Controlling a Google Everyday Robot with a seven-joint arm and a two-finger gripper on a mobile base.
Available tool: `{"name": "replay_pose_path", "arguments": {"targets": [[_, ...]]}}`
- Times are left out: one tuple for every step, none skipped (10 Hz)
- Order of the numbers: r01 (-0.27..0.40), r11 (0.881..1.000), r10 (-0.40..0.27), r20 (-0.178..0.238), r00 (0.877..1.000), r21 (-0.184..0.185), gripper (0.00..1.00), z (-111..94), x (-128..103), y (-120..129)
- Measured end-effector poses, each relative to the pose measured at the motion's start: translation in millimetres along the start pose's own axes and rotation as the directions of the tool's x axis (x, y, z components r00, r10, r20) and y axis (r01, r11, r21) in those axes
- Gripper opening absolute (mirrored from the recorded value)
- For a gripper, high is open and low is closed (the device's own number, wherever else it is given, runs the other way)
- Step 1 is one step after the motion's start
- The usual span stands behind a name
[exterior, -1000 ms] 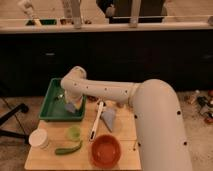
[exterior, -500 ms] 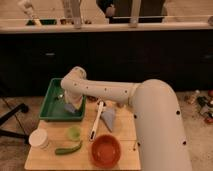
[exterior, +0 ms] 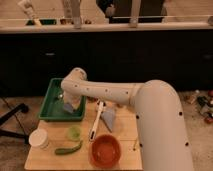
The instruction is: Place sponge in tray
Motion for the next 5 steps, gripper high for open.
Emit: {"name": "replay_pose_path", "arguments": {"targets": [[0.007,1.0,-0.007,0.011,1.0,0.016,0.0,0.1,-0.6,-0.5],[0.015,0.999,-0.016,0.021,1.0,0.032,0.0,0.3,-1.3,-1.1],[0.022,0.999,-0.024,0.029,0.999,0.045,0.0,0.3,-1.9,-1.7],[0.038,0.997,-0.041,0.044,0.998,0.062,0.0,1.5,-3.7,-2.3],[0.043,0.997,-0.047,0.055,0.997,0.072,0.0,2.8,-4.0,-4.2]]}}
